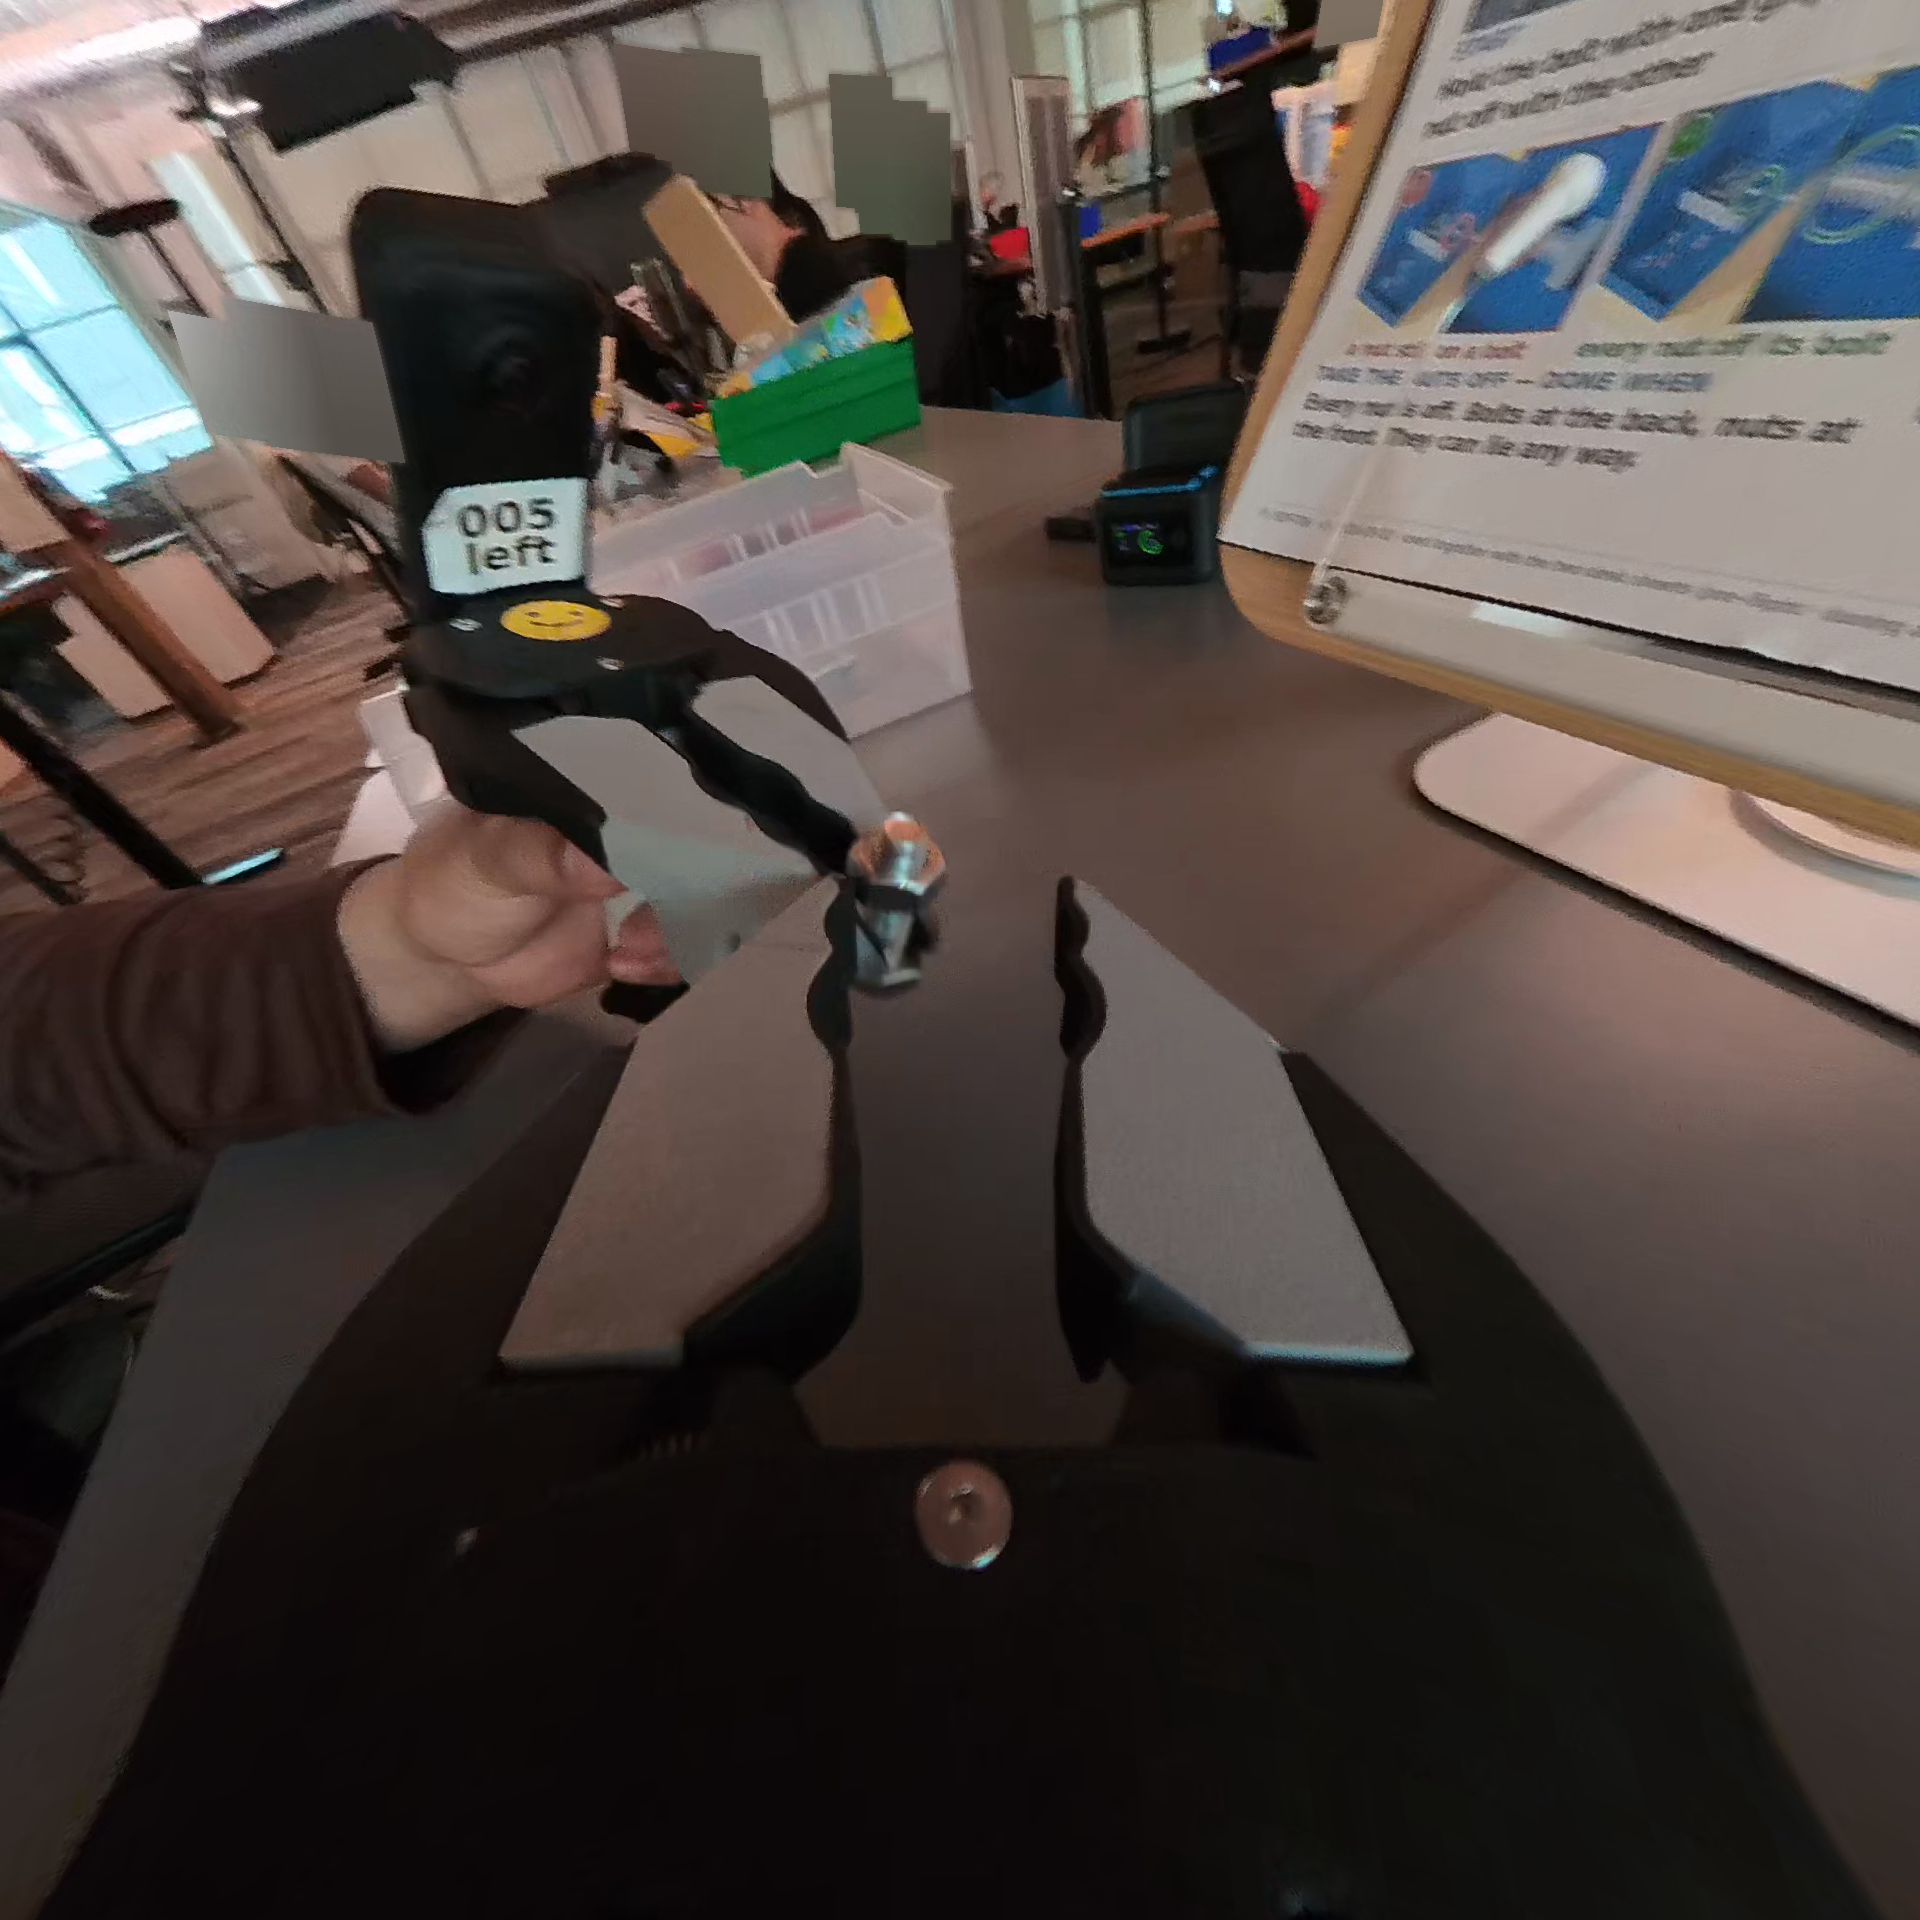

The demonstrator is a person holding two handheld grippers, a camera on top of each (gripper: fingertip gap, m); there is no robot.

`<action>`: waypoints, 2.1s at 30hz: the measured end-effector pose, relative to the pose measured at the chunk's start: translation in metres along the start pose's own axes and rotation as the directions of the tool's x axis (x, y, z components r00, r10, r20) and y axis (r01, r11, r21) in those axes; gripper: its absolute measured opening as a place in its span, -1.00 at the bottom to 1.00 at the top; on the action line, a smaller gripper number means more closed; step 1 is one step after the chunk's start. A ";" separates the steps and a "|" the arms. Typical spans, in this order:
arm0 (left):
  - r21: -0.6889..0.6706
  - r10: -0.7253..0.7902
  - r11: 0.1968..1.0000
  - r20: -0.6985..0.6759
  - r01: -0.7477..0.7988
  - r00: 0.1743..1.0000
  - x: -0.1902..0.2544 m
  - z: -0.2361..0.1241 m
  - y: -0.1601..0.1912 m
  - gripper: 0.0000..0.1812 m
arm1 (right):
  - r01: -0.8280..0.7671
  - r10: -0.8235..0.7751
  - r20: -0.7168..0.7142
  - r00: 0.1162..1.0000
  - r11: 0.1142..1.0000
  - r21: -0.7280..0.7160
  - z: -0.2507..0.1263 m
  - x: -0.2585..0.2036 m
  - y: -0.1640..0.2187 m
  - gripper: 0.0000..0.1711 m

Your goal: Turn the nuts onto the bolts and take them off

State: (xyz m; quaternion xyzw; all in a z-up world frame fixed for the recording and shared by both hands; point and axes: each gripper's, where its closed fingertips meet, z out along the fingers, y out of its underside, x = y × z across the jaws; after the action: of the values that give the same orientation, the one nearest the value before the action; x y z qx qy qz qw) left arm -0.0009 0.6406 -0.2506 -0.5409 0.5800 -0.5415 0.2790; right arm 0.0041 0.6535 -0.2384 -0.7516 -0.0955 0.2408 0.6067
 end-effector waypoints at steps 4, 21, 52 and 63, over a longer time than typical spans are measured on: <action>0.041 -0.016 0.999 -0.009 0.016 1.000 -0.005 -0.011 -0.009 -0.92 | -0.070 0.072 -0.060 0.996 0.997 0.022 -0.009 0.021 0.000 -0.68; -0.058 0.025 0.998 -0.013 -0.026 1.000 0.005 0.008 0.012 -0.92 | -0.113 0.113 0.004 0.994 0.994 -0.009 -0.001 0.009 0.004 -0.44; -0.028 0.074 0.997 0.037 -0.073 0.997 0.002 0.005 0.004 -0.92 | -0.139 0.138 0.051 0.989 0.990 0.016 0.002 -0.004 -0.005 -0.34; 0.060 0.013 0.998 0.070 -0.017 0.997 -0.008 -0.005 -0.011 -0.92 | -0.081 0.080 0.017 0.997 0.995 0.056 -0.010 0.002 -0.016 -0.44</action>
State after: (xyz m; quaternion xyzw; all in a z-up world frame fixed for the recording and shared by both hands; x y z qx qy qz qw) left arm 0.0007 0.6514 -0.2409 -0.5464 0.5572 -0.5375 0.3195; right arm 0.0129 0.6501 -0.2227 -0.7356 -0.0627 0.2733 0.6167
